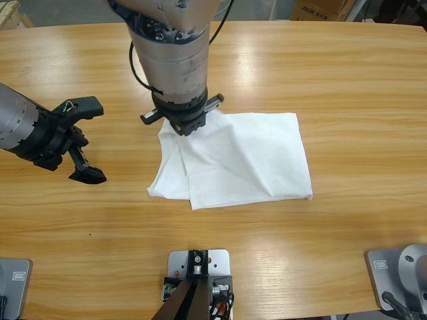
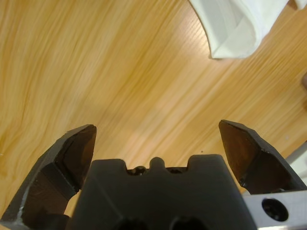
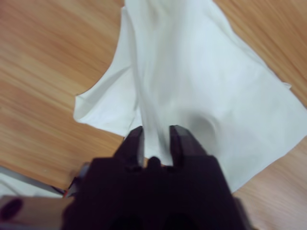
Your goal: Fold clothes
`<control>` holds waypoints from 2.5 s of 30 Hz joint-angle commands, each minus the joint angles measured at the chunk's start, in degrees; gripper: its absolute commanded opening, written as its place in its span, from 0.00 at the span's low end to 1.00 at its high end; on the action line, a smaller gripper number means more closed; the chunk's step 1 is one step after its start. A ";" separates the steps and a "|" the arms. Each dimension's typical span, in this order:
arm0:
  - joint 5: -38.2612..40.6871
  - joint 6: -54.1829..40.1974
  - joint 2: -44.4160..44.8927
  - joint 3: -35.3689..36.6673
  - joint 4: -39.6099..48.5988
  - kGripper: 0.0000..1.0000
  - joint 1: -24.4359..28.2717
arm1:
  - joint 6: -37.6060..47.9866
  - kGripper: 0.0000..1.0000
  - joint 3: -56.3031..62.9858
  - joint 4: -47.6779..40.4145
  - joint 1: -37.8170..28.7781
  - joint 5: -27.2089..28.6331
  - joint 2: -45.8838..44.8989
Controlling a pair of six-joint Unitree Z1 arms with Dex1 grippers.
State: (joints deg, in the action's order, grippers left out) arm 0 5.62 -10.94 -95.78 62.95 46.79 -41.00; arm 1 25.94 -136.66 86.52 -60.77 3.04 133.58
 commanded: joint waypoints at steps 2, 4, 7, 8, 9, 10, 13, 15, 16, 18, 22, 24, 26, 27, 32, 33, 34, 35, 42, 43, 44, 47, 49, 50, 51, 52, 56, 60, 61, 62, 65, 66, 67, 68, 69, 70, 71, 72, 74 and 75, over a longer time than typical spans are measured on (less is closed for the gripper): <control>-0.61 0.22 0.33 -2.04 -0.39 1.00 0.48 | 0.30 0.62 -1.10 2.96 -1.85 -1.81 2.81; -0.61 0.22 0.20 -2.04 -0.47 1.00 0.48 | 0.35 0.62 -1.07 3.13 -1.90 -1.79 2.08; -0.61 0.45 0.06 -2.04 -0.56 1.00 0.48 | 0.76 0.62 -0.98 3.06 -1.88 0.62 -1.96; -0.61 0.61 0.06 -2.04 -0.56 1.00 0.48 | 0.62 0.62 -0.98 2.94 -1.58 1.83 -3.51; -0.61 0.85 0.06 -2.04 -0.56 1.00 0.48 | 0.27 0.62 -0.98 2.74 -0.88 2.50 -5.10; -0.61 1.42 0.12 -2.04 -0.56 1.00 0.48 | -0.26 0.58 -0.91 2.67 0.23 2.90 -6.62; -0.49 6.99 0.63 -1.96 -0.68 1.00 0.71 | -3.81 0.00 0.24 1.23 4.78 2.04 -11.12; -0.03 10.84 0.91 -1.96 -0.77 1.00 1.27 | -5.08 0.00 5.14 -2.11 7.54 -0.19 -14.07; 0.83 12.72 1.07 -1.96 -1.00 1.00 1.62 | -5.50 0.00 8.83 -4.76 8.81 -1.42 -15.79; 3.82 15.62 1.29 -1.96 -1.58 0.99 2.06 | -5.62 0.00 18.41 -12.07 11.65 -4.36 -20.17; 7.97 21.82 1.03 -2.57 -3.15 0.99 2.06 | -5.75 0.00 43.97 -31.87 21.39 -16.07 -27.85; 8.35 24.65 1.05 -3.01 -4.11 0.99 2.06 | -5.75 0.00 52.34 -39.41 24.26 -21.69 -28.36; 8.32 26.99 1.12 -2.99 -4.83 0.99 2.06 | -5.25 0.00 57.29 -44.72 24.73 -24.80 -27.52; 8.28 28.17 1.12 -2.89 -5.06 0.99 2.06 | -4.59 0.00 59.26 -47.37 24.73 -25.89 -26.88; 8.60 35.36 1.21 -2.82 -5.13 0.99 2.06 | -2.51 0.00 61.13 -53.56 24.80 -27.07 -22.88; 8.65 36.76 1.21 -2.90 -5.13 0.99 2.06 | -2.25 0.00 61.02 -54.26 24.91 -27.17 -21.94; 8.76 37.80 1.21 -3.10 -5.06 0.99 2.06 | -2.07 0.00 60.81 -54.70 24.91 -27.21 -21.15; 8.79 38.47 1.22 -3.27 -5.04 0.99 2.06 | -2.00 0.00 60.72 -55.05 24.91 -27.21 -20.43; 8.79 39.07 1.29 -4.15 -5.04 0.99 2.06 | -1.28 0.00 61.16 -58.13 24.82 -26.44 -16.60; 8.79 39.07 1.28 -4.19 -5.04 0.99 2.06 | -1.28 0.00 61.21 -58.13 24.82 -26.42 -16.16; 8.79 39.07 1.22 -4.24 -5.04 0.99 2.06 | -1.32 0.00 61.34 -58.18 24.82 -26.42 -15.67; 8.79 39.07 1.21 -4.24 -5.04 0.99 2.06 | -1.18 0.00 62.22 -59.13 24.12 -26.42 -14.40; 8.79 39.07 1.21 -4.33 -5.04 0.99 2.06 | -1.26 0.00 63.60 -60.68 23.29 -26.42 -13.14; 8.79 39.07 1.21 -4.38 -5.04 0.99 2.06 | -1.49 0.00 64.57 -61.80 22.67 -26.44 -12.36; 8.83 39.07 1.21 -4.43 -5.04 0.99 2.06 | -1.51 0.00 65.47 -62.66 22.16 -26.51 -11.80; 8.88 39.07 1.22 -4.52 -5.04 0.99 2.06 | -1.37 0.00 65.96 -63.03 21.64 -26.52 -11.87; 8.88 38.98 0.87 -5.00 -5.11 0.99 2.06 | 0.25 0.00 65.91 -63.16 18.84 -26.59 -15.11; 8.99 38.98 0.50 -4.65 -5.13 0.99 2.06 | 2.16 0.00 65.78 -63.58 15.78 -26.77 -16.60; 9.18 39.00 0.56 -4.65 -5.13 0.99 2.06 | 2.38 0.00 65.77 -63.54 15.26 -26.77 -17.57; 9.30 39.07 0.59 -4.87 -5.13 0.99 2.06 | 2.46 0.00 65.84 -63.45 14.96 -26.72 -18.68; 9.55 39.05 0.50 -5.54 -5.13 0.99 2.06 | 2.45 0.00 65.91 -62.80 14.82 -26.23 -21.70; 9.58 39.05 0.50 -5.65 -5.13 0.99 1.99 | 2.36 0.00 65.91 -62.66 14.82 -26.08 -22.24; 9.58 38.98 0.50 -5.65 -5.13 0.99 1.97 | 2.20 0.00 65.84 -62.54 14.83 -25.84 -22.61; 9.58 38.98 0.52 -5.65 -5.13 0.99 1.99 | 2.13 0.00 65.57 -62.28 14.87 -25.72 -22.67; 9.58 38.98 0.61 -5.65 -5.13 0.99 1.97 | 2.15 0.00 65.47 -61.98 14.83 -25.77 -22.56; 9.58 38.98 0.73 -5.65 -5.13 0.99 1.97 | 2.18 0.00 65.47 -61.73 14.83 -25.82 -22.23; 9.58 38.98 0.84 -5.66 -5.13 0.99 1.97 | 2.18 0.00 65.47 -61.73 14.83 -25.93 -21.87; 9.58 38.98 0.94 -5.77 -5.13 0.99 1.97 | 2.22 0.00 65.49 -61.73 14.85 -26.05 -21.56; 9.58 38.98 1.05 -6.00 -5.13 0.99 1.99 | 2.27 0.00 65.73 -61.73 14.75 -26.07 -21.22; 9.58 38.98 1.12 -6.12 -5.13 0.99 1.99 | 2.27 0.00 65.93 -61.73 14.71 -26.07 -21.03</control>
State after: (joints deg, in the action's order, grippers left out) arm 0 14.41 27.68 -95.40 59.23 42.33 -39.33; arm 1 27.67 -72.34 24.11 -45.29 -23.30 111.66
